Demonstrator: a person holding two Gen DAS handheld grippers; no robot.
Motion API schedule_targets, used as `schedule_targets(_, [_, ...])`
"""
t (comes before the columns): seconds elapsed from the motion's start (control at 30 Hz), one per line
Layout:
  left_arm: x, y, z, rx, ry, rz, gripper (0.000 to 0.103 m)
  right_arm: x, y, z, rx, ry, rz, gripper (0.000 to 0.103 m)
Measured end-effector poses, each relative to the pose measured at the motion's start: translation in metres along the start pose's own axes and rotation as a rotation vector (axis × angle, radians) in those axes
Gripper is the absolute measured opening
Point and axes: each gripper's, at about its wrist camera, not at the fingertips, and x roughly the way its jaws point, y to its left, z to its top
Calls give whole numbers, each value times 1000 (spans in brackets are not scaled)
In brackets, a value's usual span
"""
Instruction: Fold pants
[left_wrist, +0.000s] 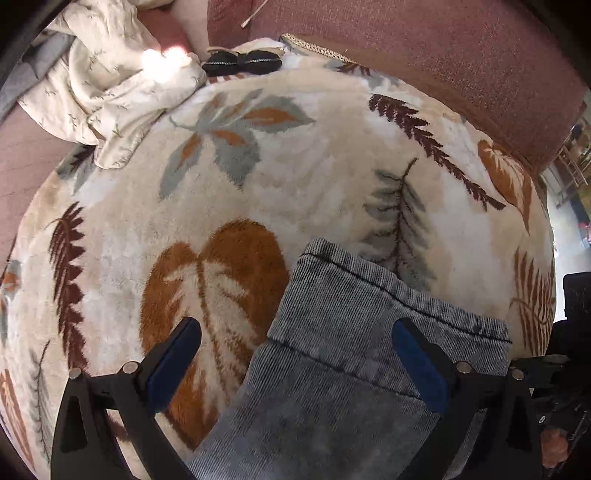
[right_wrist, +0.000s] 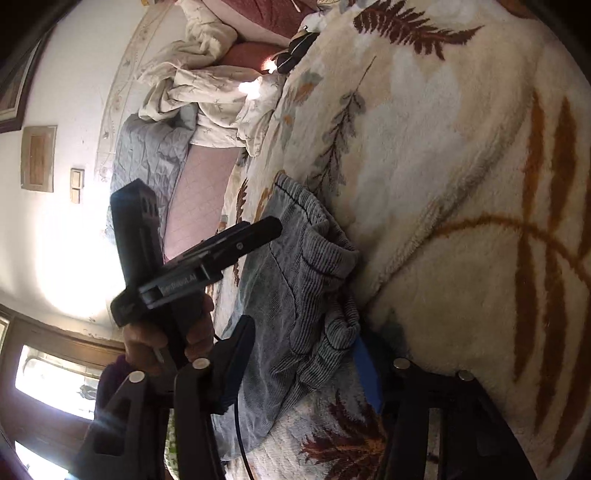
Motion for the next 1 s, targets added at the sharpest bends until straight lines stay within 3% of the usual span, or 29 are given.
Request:
schedule_targets(0.1, [6, -1, 1, 15, 21, -69, 73, 1, 2, 0, -14, 2, -3, 54])
schedule_targets(0.23, [8, -8, 0, 45, 15, -103, 60, 5, 9, -2, -68, 7, -29, 55])
schedule_targets(0.47, [6, -8, -4, 32, -2, -101, 48, 10, 18, -5, -137, 0, -49, 55])
schedule_targets(0.5, [5, -7, -4, 27, -7, -100, 46, 10, 18, -6, -146, -3, -54, 51])
schedule_targets(0.57, [1, -5, -8, 21, -16, -92, 43, 12, 15, -4, -150, -6, -83, 27])
schedule_targets(0.63, [-1, -3, -9, 7, -29, -87, 37, 11, 10, -2, -118, -6, -68, 22])
schedule_targets(0.83, [-11, 0, -16, -27, -88, -65, 21, 9, 29, -7, -240, -40, -116, 18])
schedule_targets(1.0, [-26, 4, -26, -66, -158, -96, 18, 4, 56, -19, -370, -87, -152, 17])
